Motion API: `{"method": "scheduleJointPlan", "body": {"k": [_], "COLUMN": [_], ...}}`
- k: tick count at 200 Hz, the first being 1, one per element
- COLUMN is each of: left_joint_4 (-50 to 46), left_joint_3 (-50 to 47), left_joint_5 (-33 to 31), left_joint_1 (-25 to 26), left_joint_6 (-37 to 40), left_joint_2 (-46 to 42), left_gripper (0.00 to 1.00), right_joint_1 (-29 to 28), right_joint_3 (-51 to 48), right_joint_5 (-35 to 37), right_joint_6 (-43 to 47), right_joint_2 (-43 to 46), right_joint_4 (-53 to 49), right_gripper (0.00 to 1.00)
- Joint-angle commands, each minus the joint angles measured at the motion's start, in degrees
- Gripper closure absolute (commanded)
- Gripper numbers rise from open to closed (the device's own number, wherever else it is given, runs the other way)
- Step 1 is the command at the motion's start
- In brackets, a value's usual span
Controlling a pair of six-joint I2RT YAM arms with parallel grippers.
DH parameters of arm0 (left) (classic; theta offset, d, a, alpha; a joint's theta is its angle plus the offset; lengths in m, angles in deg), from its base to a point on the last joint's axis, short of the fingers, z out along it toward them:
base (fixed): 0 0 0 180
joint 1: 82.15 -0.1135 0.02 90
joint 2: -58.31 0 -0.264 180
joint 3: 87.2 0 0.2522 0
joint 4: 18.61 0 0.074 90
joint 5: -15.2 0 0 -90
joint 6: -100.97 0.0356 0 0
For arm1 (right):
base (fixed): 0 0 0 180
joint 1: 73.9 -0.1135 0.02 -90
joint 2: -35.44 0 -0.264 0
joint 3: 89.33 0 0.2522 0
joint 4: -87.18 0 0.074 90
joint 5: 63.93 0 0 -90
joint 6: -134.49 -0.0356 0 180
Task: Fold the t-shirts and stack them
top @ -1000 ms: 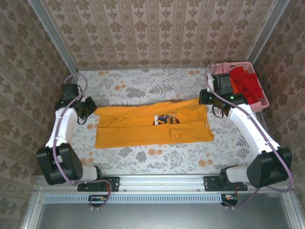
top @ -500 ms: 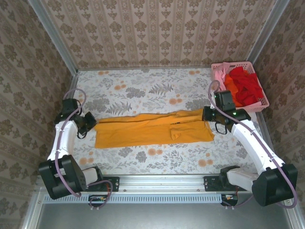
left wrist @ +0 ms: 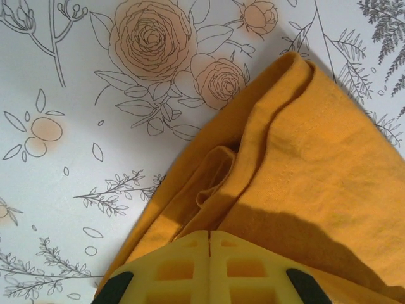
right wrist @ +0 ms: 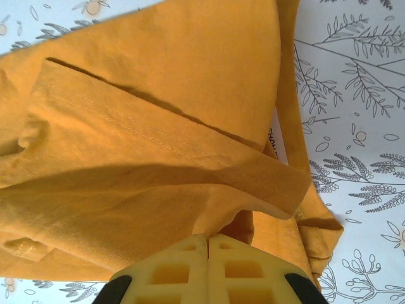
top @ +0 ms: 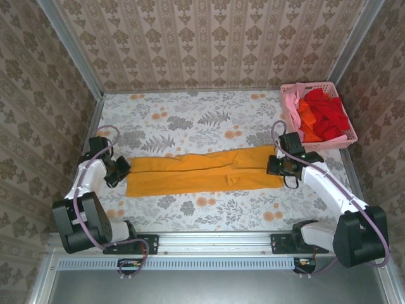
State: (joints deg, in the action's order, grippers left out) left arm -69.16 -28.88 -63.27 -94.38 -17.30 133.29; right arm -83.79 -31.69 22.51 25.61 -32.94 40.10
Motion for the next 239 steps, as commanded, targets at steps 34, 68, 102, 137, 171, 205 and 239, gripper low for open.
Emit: {"method": "scheduleJointPlan", "body": {"k": [34,68,102,137,171,205,239], "left_joint_4": [0.9,2.7,8.4,10.6,11.6,12.1,12.7], "left_joint_3": [0.2,3.2,2.2,1.3,0.7,0.1,-0.4], "left_joint_5": [-3.6,-4.5,-3.0,-1.4,-1.2,-1.3,-1.1], "left_joint_1": [2.2,10.6,16.8,19.0,19.1,19.0,18.3], "left_joint_6": [-2.3,-5.2,-9.0,-9.6,-9.3,-9.0,-8.9], "left_joint_2": [-3.7,-2.9,1.7,5.1,4.9,4.6,4.2], "left_gripper": [0.43,0.23,0.21,0.21,0.2,0.19,0.19], "right_joint_1": [-2.7,-11.7,-19.6,-23.8,-23.8,-23.9,-25.2], "right_joint_3": [5.8,12.7,18.5,25.2,27.2,28.9,28.8], "right_joint_5": [2.9,10.5,12.9,14.7,14.8,13.5,11.5], "right_joint_6": [1.7,-1.7,-8.8,-11.0,-10.4,-8.9,-5.6], "right_joint_2": [0.6,-7.8,-20.2,-31.2,-35.5,-35.1,-32.1], "right_joint_4": [-1.5,-1.5,-0.1,-3.2,-3.9,-5.0,-3.2], "right_gripper": [0.36,0.33,0.4,0.53,0.77,1.0,1.0]}}
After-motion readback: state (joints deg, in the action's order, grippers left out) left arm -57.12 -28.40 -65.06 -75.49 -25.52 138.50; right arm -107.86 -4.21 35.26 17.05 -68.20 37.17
